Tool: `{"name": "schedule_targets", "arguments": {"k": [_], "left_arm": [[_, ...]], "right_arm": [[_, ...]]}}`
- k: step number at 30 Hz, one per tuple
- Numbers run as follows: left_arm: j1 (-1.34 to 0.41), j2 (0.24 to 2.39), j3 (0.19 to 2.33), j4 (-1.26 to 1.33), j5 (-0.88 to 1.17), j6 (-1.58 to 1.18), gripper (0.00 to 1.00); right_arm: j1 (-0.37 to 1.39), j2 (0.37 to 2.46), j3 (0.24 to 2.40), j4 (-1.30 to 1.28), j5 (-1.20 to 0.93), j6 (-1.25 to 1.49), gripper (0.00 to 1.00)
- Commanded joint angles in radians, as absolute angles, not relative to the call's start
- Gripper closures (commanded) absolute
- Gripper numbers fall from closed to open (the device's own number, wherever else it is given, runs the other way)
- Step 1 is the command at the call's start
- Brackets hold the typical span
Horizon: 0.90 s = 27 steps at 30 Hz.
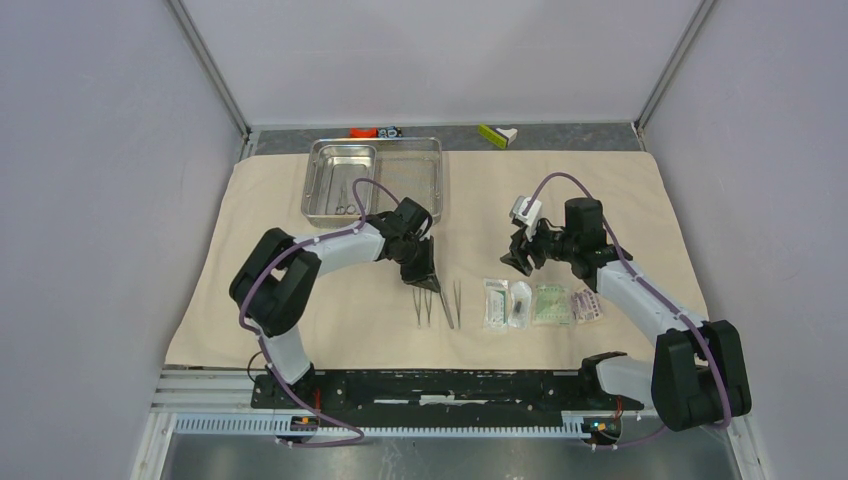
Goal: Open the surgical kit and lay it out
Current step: Place the medical item in the surgical kit.
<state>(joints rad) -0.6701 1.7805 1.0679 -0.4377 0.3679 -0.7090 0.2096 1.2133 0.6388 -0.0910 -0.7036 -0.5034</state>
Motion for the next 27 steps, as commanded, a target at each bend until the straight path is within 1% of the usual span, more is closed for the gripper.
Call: {"name": "schedule_targets", "arguments": {"k": [1, 12, 21, 22, 25, 27], "left_arm": [[-0.675, 1.765, 1.101, -0.460, 0.388, -0.658, 0.98], [-0.675, 1.708, 1.091, -0.457, 0.398, -0.655, 0.98], [-0.674, 1.746, 1.096, -0.433, 0.410, -0.627, 0.98], [-0.673, 1.754, 1.098, -0.432, 0.411, -0.625, 0.97], [-0.673, 1.769, 1.102, -0.422, 0.415, -0.622, 0.89], [-0.674, 1.783, 1.105, -0.420, 0.415, -0.619, 0.85]], "right_arm": [[0.201, 1.215, 0.632, -0.070, -0.727, -0.521, 0.34], [0.197, 1.231, 0.633, -0.072, -0.730, -0.526, 0.34], [0.196, 1.221, 0.632, -0.073, -0.732, -0.528, 0.34], [0.196, 1.219, 0.631, -0.075, -0.732, -0.528, 0.34], [0.195, 1.214, 0.627, -0.075, -0.732, -0.531, 0.34], [0.194, 1.214, 0.628, -0.075, -0.732, -0.530, 0.34]]}}
